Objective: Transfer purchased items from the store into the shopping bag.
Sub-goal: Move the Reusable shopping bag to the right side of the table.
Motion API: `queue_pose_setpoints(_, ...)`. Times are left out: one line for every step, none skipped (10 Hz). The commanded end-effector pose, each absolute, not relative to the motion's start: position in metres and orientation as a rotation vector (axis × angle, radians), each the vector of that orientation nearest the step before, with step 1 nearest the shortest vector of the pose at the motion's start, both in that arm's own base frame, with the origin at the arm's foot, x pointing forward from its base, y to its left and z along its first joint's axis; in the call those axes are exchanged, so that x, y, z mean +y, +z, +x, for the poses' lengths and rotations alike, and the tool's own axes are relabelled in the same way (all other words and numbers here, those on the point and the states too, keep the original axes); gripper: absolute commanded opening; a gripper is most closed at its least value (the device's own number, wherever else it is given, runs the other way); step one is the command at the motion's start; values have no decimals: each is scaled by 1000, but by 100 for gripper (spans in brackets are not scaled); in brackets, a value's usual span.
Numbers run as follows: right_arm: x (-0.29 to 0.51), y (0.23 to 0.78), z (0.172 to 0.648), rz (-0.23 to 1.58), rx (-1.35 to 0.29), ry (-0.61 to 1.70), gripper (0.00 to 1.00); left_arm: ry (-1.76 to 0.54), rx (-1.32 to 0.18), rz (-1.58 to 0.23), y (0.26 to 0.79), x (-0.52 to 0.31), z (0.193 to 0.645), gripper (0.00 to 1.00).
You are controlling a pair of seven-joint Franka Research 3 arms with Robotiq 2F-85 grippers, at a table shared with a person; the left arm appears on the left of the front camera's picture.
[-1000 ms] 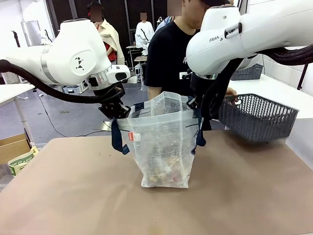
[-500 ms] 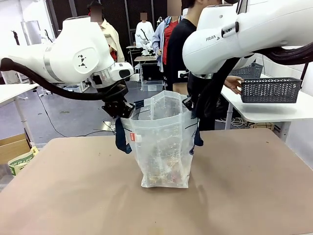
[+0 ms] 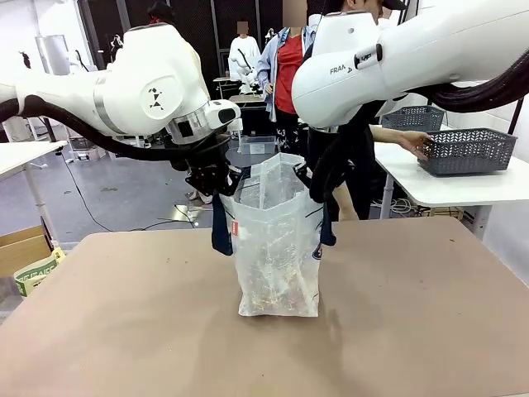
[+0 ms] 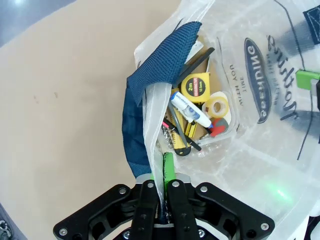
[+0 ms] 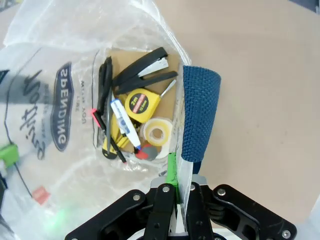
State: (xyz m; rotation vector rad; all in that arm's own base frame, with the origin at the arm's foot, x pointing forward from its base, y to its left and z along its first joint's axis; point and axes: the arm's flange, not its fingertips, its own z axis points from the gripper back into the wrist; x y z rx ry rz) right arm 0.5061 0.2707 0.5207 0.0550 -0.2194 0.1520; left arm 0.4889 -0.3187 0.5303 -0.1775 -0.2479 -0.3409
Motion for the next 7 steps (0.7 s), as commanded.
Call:
queue_pose_setpoints(285,520,516,60,-233,84,0,-306,-269,-197,534,-329,495,0)
queue_pose_setpoints(288,520,518,78,-229,79,0,-314,-269,-204,536,-332,495,0)
queue_pose_setpoints(291,518,521,86,-218,97,0,-333,-267,-216,537,-336,495,0)
queue_pose_setpoints(285,522,522,102,-227,178,0,-353,-254,-242,537,-330,493,0)
queue_pose_setpoints(283,520,514,76,-216,103,0,-337,-255,-195,534,-330,492,0)
queue_pose_setpoints(283,520,514,76,-216,103,0,-337,-255,-195,534,-330,492,0)
queue_pose_setpoints(287,521,517,80,-218,127,0,-340,-250,-203,534,-332,491,0)
